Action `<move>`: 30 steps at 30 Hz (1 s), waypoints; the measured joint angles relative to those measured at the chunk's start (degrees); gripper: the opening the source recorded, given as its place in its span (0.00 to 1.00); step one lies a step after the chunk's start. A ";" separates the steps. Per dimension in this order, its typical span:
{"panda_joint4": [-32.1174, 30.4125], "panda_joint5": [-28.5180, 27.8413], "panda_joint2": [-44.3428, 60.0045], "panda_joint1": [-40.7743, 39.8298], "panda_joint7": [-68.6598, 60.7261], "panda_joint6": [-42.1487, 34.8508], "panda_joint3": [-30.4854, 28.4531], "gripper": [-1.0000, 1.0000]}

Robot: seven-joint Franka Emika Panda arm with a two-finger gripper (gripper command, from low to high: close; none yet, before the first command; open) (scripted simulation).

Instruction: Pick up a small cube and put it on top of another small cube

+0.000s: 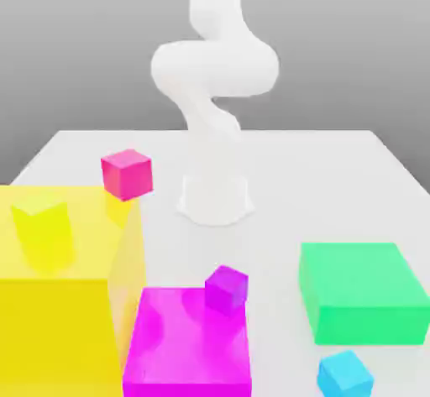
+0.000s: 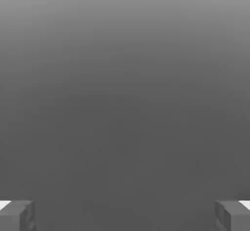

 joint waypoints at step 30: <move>-1.08 -8.94 62.47 7.70 5.92 21.12 9.52 0.50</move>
